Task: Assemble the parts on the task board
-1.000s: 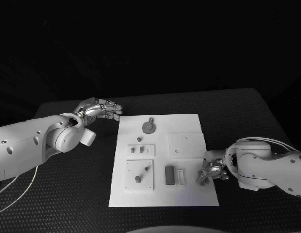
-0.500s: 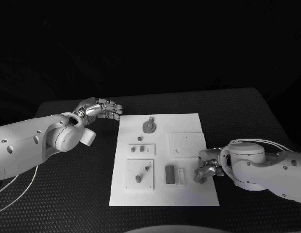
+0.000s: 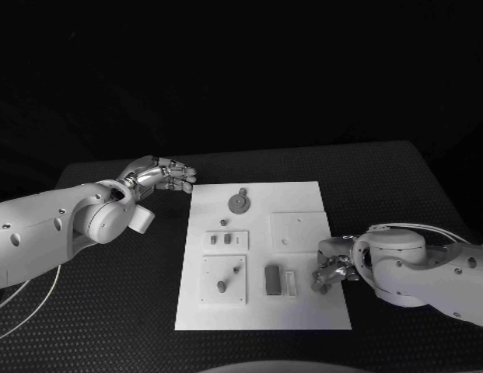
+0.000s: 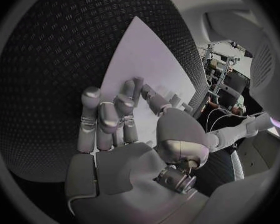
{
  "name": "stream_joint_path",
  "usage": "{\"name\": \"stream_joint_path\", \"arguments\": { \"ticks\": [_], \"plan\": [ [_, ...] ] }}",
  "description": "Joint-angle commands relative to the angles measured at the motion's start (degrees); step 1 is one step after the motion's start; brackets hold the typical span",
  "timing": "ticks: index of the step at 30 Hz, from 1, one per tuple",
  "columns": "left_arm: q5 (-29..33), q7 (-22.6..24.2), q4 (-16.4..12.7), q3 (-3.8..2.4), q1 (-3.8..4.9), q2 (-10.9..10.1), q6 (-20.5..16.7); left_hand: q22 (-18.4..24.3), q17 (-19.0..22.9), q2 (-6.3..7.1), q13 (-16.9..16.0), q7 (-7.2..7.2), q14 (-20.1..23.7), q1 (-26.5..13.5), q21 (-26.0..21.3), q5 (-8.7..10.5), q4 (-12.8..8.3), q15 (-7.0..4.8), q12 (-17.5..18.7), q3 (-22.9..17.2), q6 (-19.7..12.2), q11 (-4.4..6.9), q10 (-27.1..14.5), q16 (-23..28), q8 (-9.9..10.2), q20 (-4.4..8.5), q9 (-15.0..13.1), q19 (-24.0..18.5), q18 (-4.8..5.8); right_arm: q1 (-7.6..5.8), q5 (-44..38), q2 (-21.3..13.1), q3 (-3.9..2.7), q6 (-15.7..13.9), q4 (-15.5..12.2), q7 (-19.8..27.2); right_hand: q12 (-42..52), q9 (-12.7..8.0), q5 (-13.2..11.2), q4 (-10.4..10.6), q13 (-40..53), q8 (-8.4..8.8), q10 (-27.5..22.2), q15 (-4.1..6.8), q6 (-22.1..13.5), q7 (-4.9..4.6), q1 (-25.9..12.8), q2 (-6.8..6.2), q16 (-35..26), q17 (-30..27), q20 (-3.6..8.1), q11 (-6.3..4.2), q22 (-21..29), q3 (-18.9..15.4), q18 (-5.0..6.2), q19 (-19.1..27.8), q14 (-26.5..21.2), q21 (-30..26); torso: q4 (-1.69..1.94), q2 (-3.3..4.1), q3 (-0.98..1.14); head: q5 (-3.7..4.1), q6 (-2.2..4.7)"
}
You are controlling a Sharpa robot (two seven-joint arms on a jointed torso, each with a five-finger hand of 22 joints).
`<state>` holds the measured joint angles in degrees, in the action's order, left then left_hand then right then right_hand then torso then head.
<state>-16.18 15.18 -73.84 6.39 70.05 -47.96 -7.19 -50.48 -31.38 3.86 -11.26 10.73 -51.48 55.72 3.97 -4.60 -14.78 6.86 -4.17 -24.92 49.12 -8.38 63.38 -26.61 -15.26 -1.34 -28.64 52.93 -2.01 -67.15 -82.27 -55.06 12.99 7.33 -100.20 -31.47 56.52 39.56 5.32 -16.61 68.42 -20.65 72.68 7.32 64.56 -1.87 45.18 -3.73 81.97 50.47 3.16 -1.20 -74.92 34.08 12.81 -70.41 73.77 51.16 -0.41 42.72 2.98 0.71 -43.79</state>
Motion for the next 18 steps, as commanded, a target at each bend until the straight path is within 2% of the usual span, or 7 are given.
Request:
{"name": "stream_joint_path", "arguments": {
  "ticks": [1, 5, 9, 10, 12, 18],
  "plan": [
    [0.3, 0.3, -0.2, -0.03, 0.07, 0.0, 0.8, 0.1, -0.1, -0.04, 0.1, -0.25, -0.1, -0.4, 0.0, 0.30, 0.2, 0.26, 0.1, -0.2, 0.0, 0.00, 0.5, 0.2, -0.3, -0.06, 0.1, -0.5, -0.61, 0.57, -1.7, -0.1, 0.49, -0.1, 0.7, -1.3, -0.3, -0.3, 0.1, 0.2, 0.0, 8.92, -0.3, -0.54, -7.0, -3.81, -0.4, -1.36, -0.3, -0.1, -0.14, 0.47, -0.9, -0.4, 2.19, 0.5, -0.2, -0.3, -0.06, -0.01, 0.03, -0.05, -0.11],
    [0.3, 0.3, -0.2, -0.02, 0.07, 0.0, 0.9, 0.1, -0.1, -0.03, 0.1, -0.25, -0.1, -0.5, 0.0, 0.30, 0.2, 0.26, 0.1, -0.2, 0.0, 0.00, 0.5, 0.3, -0.3, -0.06, 0.1, -0.5, -0.61, 0.57, -1.8, -0.2, 0.49, -0.7, 0.6, -1.3, -0.9, -0.7, 0.2, 0.7, -0.2, 9.34, -0.9, -0.74, -7.4, -4.05, -0.8, -2.89, -0.6, -0.3, -0.19, 0.68, -0.7, -0.2, 2.19, 0.5, -0.2, -0.6, -0.01, -0.01, 0.03, -0.03, -0.16],
    [0.3, 0.3, -0.2, -0.02, 0.07, 0.0, 0.9, 0.1, -0.1, -0.03, 0.1, -0.25, -0.1, -0.5, 0.0, 0.30, 0.2, 0.26, 0.1, -0.2, 0.0, 0.00, 0.5, 0.3, -0.3, -0.05, 0.1, -0.5, -0.61, 0.57, -2.0, -0.2, 0.49, -1.2, 0.6, -1.2, -1.1, -0.9, 0.2, 0.9, -0.3, 9.49, -1.1, -0.80, -7.6, -4.12, -0.8, -3.04, -0.7, -0.3, -0.17, 0.75, -0.7, 0.1, 2.19, 0.5, -0.3, -0.7, -0.02, -0.01, 0.01, -0.04, -0.18],
    [0.3, 0.3, -0.2, -0.02, 0.07, 0.0, 0.9, 0.1, -0.1, -0.04, 0.1, -0.25, -0.1, -0.5, 0.0, 0.30, 0.2, 0.26, 0.1, -0.2, 0.0, 0.00, 0.5, 0.3, -0.3, -0.05, 0.1, -0.5, -0.61, 0.57, -2.0, -0.2, 0.49, -1.2, 0.7, -1.2, -1.2, -1.0, 0.2, 0.8, -0.4, 9.54, -1.1, -0.82, -7.6, -4.13, -0.4, -2.57, -0.7, -0.3, -0.13, 0.77, -0.7, 0.4, 2.19, 0.5, -0.3, -0.7, 0.00, 0.00, 0.01, -0.03, -0.20],
    [0.3, 0.3, -0.2, -0.02, 0.07, 0.0, 0.9, 0.1, -0.2, -0.04, 0.1, -0.25, -0.1, -0.5, 0.0, 0.30, 0.2, 0.26, 0.1, -0.2, 0.0, 0.00, 0.5, 0.3, -0.3, -0.05, 0.1, -0.5, -0.61, 0.57, -2.0, -0.1, 0.49, -1.1, 0.8, -1.3, -1.2, -1.1, 0.1, 0.0, -0.4, 9.58, -1.1, -0.84, -7.5, -4.16, 0.8, -0.78, -0.7, -0.3, -0.07, 0.78, -0.8, 0.8, 2.19, 0.5, -0.2, -0.7, 0.03, 0.00, 0.01, -0.01, -0.20],
    [0.3, 0.2, -0.2, -0.02, 0.07, 0.0, 1.0, 0.1, -0.2, -0.04, 0.1, -0.25, -0.1, -0.5, 0.0, 0.30, 0.2, 0.26, 0.1, -0.2, 0.0, 0.01, 0.5, 0.3, -0.3, -0.05, 0.1, -0.5, -0.62, 0.56, -0.4, 0.0, 0.49, 0.0, 1.5, -1.2, -1.2, -1.4, 0.1, -0.3, -0.3, 9.64, -1.1, -0.84, -7.5, -4.10, 4.9, 2.22, -0.6, -0.2, -0.07, 0.75, -1.1, 0.6, 2.19, 1.0, -0.3, -0.5, 0.05, 0.03, -0.06, -0.03, -0.22]
  ]
}}
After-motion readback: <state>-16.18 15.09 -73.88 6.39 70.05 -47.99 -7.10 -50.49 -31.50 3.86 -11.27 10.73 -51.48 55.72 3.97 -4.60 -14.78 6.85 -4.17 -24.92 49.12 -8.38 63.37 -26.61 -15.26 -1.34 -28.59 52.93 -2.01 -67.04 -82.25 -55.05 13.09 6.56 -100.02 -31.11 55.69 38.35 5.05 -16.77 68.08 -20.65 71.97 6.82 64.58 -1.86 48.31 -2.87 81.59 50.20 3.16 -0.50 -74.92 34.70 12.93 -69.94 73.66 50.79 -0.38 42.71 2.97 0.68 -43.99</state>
